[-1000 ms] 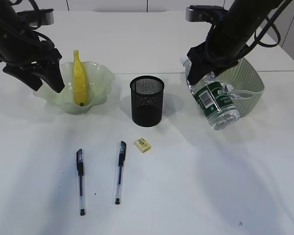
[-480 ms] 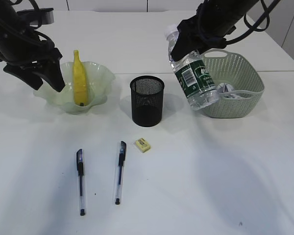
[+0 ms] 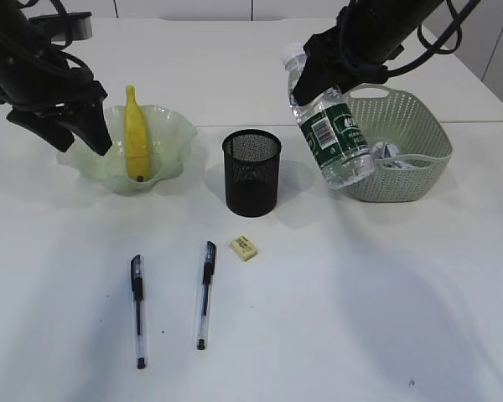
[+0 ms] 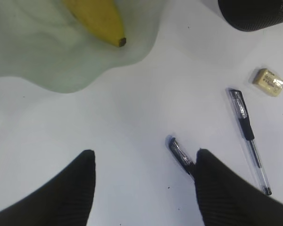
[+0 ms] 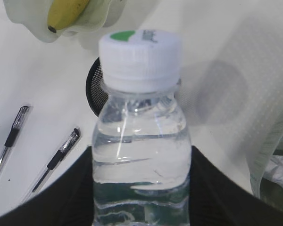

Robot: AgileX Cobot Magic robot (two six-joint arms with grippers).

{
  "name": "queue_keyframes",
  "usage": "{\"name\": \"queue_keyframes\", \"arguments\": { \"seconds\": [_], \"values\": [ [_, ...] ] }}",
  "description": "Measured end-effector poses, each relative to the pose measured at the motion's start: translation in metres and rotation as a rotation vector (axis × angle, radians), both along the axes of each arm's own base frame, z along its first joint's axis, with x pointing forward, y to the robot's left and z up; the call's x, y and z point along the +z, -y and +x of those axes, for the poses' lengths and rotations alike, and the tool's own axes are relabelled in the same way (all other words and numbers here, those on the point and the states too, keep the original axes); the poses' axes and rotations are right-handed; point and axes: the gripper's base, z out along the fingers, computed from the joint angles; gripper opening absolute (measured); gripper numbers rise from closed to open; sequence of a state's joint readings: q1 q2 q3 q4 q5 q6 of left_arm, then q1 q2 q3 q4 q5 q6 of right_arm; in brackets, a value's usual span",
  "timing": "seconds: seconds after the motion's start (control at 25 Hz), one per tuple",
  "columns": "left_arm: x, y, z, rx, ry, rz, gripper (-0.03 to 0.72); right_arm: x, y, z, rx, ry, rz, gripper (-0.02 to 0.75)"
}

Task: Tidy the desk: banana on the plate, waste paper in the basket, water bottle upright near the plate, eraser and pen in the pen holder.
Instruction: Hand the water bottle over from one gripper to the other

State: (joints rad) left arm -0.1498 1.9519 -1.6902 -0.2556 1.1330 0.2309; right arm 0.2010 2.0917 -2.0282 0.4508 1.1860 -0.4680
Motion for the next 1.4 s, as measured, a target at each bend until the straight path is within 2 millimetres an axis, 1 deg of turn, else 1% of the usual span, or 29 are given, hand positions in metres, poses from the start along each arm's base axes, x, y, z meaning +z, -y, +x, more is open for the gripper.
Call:
{"name": "queue_keyframes", "arguments": {
  "seconds": [0.32, 0.6, 1.0, 1.24, 1.4],
  "values": [
    [0.000, 0.000, 0.001, 0.003, 0.011, -0.001, 0.465, 0.001, -0.002, 0.000, 0.003, -0.005, 0.027, 0.380],
    [0.000, 0.000, 0.001, 0.003, 0.012, -0.001, 0.465, 0.009, -0.015, -0.004, 0.142, 0.048, 0.160, 0.380],
    [0.000, 0.000, 0.002, 0.005, 0.020, -0.002, 0.465, 0.020, -0.026, -0.008, 0.316, 0.148, 0.283, 0.380],
    [0.001, 0.000, 0.004, 0.008, 0.045, -0.004, 0.465, 0.033, -0.030, -0.008, 0.383, 0.239, 0.427, 0.380],
    [0.002, 0.000, 0.006, 0.007, 0.073, -0.004, 0.465, 0.044, -0.024, -0.006, 0.402, 0.320, 0.550, 0.380]
  ]
}}
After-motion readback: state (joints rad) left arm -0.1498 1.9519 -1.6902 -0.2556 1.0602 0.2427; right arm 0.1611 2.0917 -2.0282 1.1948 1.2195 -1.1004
